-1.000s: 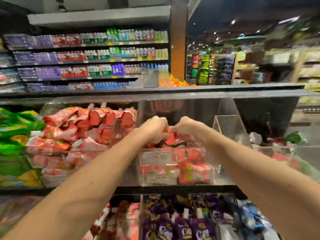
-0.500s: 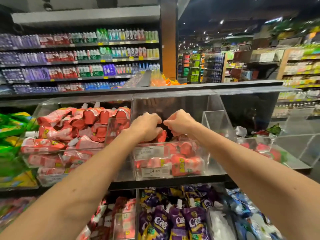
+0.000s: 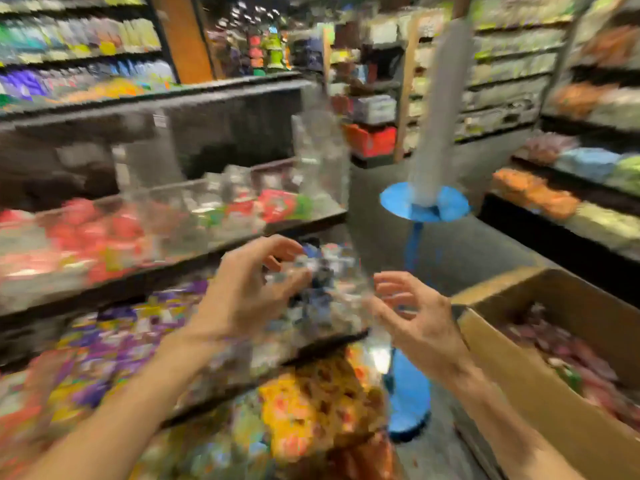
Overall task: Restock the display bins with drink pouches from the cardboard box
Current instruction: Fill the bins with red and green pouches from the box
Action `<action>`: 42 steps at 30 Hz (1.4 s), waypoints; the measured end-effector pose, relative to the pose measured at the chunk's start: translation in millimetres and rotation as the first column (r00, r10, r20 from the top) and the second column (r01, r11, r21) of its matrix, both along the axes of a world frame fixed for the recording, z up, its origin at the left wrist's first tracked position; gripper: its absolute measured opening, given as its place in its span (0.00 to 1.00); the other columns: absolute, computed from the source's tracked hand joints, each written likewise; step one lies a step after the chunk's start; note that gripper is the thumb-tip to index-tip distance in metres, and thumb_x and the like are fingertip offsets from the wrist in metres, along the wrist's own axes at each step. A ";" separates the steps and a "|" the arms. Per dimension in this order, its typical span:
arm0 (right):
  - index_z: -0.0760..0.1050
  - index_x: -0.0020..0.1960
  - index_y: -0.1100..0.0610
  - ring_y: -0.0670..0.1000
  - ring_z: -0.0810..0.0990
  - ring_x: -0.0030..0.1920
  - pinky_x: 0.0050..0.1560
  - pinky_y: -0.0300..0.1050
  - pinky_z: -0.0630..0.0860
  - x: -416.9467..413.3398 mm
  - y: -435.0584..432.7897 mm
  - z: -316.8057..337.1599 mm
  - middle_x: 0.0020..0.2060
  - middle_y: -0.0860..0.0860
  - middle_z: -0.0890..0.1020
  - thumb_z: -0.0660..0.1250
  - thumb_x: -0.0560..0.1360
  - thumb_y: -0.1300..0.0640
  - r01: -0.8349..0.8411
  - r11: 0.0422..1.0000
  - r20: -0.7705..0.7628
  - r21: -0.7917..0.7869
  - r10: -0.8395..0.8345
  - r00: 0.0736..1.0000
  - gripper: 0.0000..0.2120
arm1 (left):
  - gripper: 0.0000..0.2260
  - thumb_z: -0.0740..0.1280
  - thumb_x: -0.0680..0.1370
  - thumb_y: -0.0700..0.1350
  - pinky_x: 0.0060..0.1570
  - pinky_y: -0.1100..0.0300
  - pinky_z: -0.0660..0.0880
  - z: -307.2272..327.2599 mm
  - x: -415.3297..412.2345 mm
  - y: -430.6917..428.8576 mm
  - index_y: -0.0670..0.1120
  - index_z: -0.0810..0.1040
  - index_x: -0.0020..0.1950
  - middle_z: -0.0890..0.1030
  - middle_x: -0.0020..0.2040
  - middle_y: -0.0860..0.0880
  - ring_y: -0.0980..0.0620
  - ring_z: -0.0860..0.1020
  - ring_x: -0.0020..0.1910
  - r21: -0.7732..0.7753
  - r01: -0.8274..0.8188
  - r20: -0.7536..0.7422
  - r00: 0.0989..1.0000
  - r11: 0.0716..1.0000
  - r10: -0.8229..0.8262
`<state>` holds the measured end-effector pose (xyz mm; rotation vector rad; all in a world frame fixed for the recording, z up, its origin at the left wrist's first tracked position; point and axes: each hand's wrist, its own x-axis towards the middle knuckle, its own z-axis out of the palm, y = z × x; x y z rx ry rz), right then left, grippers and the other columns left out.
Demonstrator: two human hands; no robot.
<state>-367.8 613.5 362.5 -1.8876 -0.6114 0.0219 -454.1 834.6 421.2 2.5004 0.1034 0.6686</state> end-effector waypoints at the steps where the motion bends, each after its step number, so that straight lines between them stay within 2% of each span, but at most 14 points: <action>1: 0.79 0.55 0.44 0.42 0.82 0.46 0.48 0.40 0.79 8.2 -39.2 -21.2 0.46 0.40 0.82 0.76 0.71 0.46 0.101 0.994 -0.006 -0.042 -0.102 0.995 0.14 | 0.14 0.72 0.72 0.59 0.43 0.75 0.69 -19.7 20.9 -35.8 0.53 0.81 0.53 0.81 0.47 0.58 0.60 0.78 0.43 0.007 0.070 -0.024 0.997 0.998 -0.069; 4: 0.79 0.59 0.51 0.47 0.81 0.51 0.54 0.48 0.77 23.2 -148.8 -74.3 0.51 0.45 0.82 0.75 0.71 0.45 0.326 0.929 -0.045 -0.174 -0.338 0.940 0.18 | 0.17 0.70 0.72 0.59 0.49 0.65 0.72 -80.1 85.3 -135.2 0.51 0.81 0.56 0.81 0.50 0.52 0.52 0.79 0.49 0.099 0.258 -0.148 0.959 0.961 -0.242; 6: 0.78 0.62 0.53 0.51 0.80 0.56 0.56 0.46 0.73 27.7 -212.2 -99.9 0.54 0.50 0.81 0.73 0.74 0.46 0.417 0.859 -0.087 -0.298 -0.459 0.884 0.20 | 0.18 0.69 0.71 0.58 0.50 0.53 0.77 -115.7 124.1 -197.5 0.50 0.80 0.57 0.81 0.52 0.49 0.44 0.80 0.51 0.169 0.359 -0.223 0.921 0.918 -0.320; 8: 0.74 0.67 0.54 0.52 0.76 0.62 0.59 0.44 0.70 29.2 -267.6 -119.7 0.60 0.50 0.79 0.70 0.77 0.46 0.469 0.783 -0.150 -0.408 -0.564 0.812 0.22 | 0.17 0.73 0.71 0.53 0.48 0.47 0.79 -144.7 155.9 -256.6 0.51 0.79 0.58 0.80 0.53 0.48 0.41 0.79 0.52 0.235 0.464 -0.296 0.871 0.854 -0.392; 14: 0.69 0.71 0.57 0.54 0.73 0.67 0.62 0.47 0.70 50.0 -366.6 -172.6 0.64 0.53 0.75 0.66 0.80 0.48 0.513 0.665 -0.278 -0.543 -0.719 0.637 0.22 | 0.22 0.68 0.78 0.53 0.59 0.52 0.72 -209.3 232.4 -388.8 0.51 0.72 0.70 0.76 0.64 0.47 0.44 0.74 0.63 0.269 0.696 -0.565 0.674 0.666 -0.476; 17: 0.66 0.74 0.59 0.57 0.72 0.69 0.65 0.48 0.70 70.4 -396.2 -200.3 0.67 0.56 0.74 0.64 0.81 0.50 0.481 0.620 -0.313 -0.619 -0.757 0.574 0.25 | 0.19 0.67 0.78 0.51 0.60 0.50 0.73 -247.8 270.3 -427.4 0.49 0.75 0.68 0.77 0.63 0.45 0.43 0.74 0.64 0.204 0.750 -0.657 0.582 0.630 -0.479; 21: 0.71 0.66 0.59 0.56 0.73 0.65 0.61 0.49 0.72 114.0 -426.5 -235.6 0.61 0.55 0.76 0.62 0.82 0.54 0.443 0.605 -0.374 -0.661 -0.778 0.506 0.15 | 0.13 0.67 0.77 0.48 0.56 0.53 0.73 -296.9 322.9 -469.6 0.46 0.79 0.60 0.81 0.58 0.45 0.44 0.77 0.61 0.091 0.786 -0.761 0.451 0.612 -0.467; 26: 0.74 0.63 0.58 0.57 0.77 0.61 0.58 0.47 0.74 186.5 -459.6 -292.8 0.60 0.56 0.80 0.66 0.79 0.56 0.471 0.568 -0.510 -0.675 -0.821 0.258 0.14 | 0.15 0.66 0.77 0.48 0.52 0.51 0.74 -370.6 397.4 -519.2 0.46 0.74 0.63 0.80 0.58 0.42 0.40 0.77 0.61 0.002 0.800 -0.830 0.336 0.600 -0.445; 29: 0.70 0.70 0.56 0.56 0.77 0.63 0.61 0.48 0.73 233.6 -479.4 -335.6 0.64 0.54 0.78 0.70 0.77 0.51 0.491 0.564 -0.625 -0.664 -0.779 0.048 0.24 | 0.20 0.67 0.78 0.50 0.58 0.48 0.73 -418.9 440.8 -550.9 0.48 0.71 0.69 0.75 0.64 0.41 0.39 0.74 0.63 -0.032 0.789 -0.836 0.316 0.614 -0.449; 31: 0.66 0.72 0.55 0.56 0.74 0.65 0.64 0.49 0.72 261.5 -488.7 -360.7 0.66 0.53 0.75 0.70 0.77 0.47 0.520 0.532 -0.646 -0.668 -0.762 -0.050 0.28 | 0.25 0.67 0.78 0.52 0.62 0.47 0.72 -451.4 462.5 -569.0 0.50 0.66 0.73 0.70 0.69 0.42 0.39 0.70 0.66 -0.015 0.790 -0.847 0.316 0.613 -0.428; 33: 0.64 0.74 0.54 0.57 0.72 0.69 0.66 0.50 0.70 285.0 -495.8 -383.7 0.69 0.53 0.73 0.70 0.77 0.45 0.553 0.481 -0.633 -0.680 -0.766 -0.111 0.31 | 0.28 0.66 0.80 0.55 0.65 0.49 0.69 -481.6 478.3 -583.7 0.50 0.61 0.77 0.66 0.72 0.42 0.40 0.66 0.70 0.024 0.797 -0.848 0.336 0.604 -0.409; 36: 0.59 0.77 0.54 0.58 0.69 0.71 0.66 0.50 0.68 309.6 -505.5 -418.8 0.72 0.54 0.70 0.71 0.76 0.46 0.567 0.420 -0.613 -0.709 -0.765 -0.198 0.35 | 0.28 0.63 0.80 0.59 0.69 0.47 0.66 -517.1 492.6 -597.7 0.52 0.60 0.77 0.61 0.76 0.40 0.38 0.60 0.75 0.078 0.806 -0.837 0.373 0.587 -0.401; 39: 0.63 0.74 0.50 0.59 0.71 0.68 0.63 0.50 0.69 325.4 -509.2 -446.8 0.70 0.54 0.72 0.73 0.73 0.45 0.567 0.392 -0.612 -0.724 -0.745 -0.265 0.34 | 0.29 0.61 0.79 0.65 0.71 0.45 0.62 -543.7 498.5 -603.9 0.55 0.60 0.76 0.55 0.79 0.38 0.37 0.54 0.77 0.088 0.810 -0.855 0.360 0.580 -0.373; 42: 0.67 0.69 0.46 0.59 0.72 0.64 0.61 0.50 0.72 340.6 -505.9 -467.1 0.65 0.54 0.73 0.74 0.71 0.42 0.564 0.376 -0.605 -0.735 -0.740 -0.295 0.29 | 0.36 0.61 0.75 0.70 0.74 0.43 0.57 -561.8 500.0 -609.2 0.55 0.57 0.77 0.51 0.79 0.36 0.34 0.50 0.78 0.106 0.830 -0.872 0.342 0.548 -0.349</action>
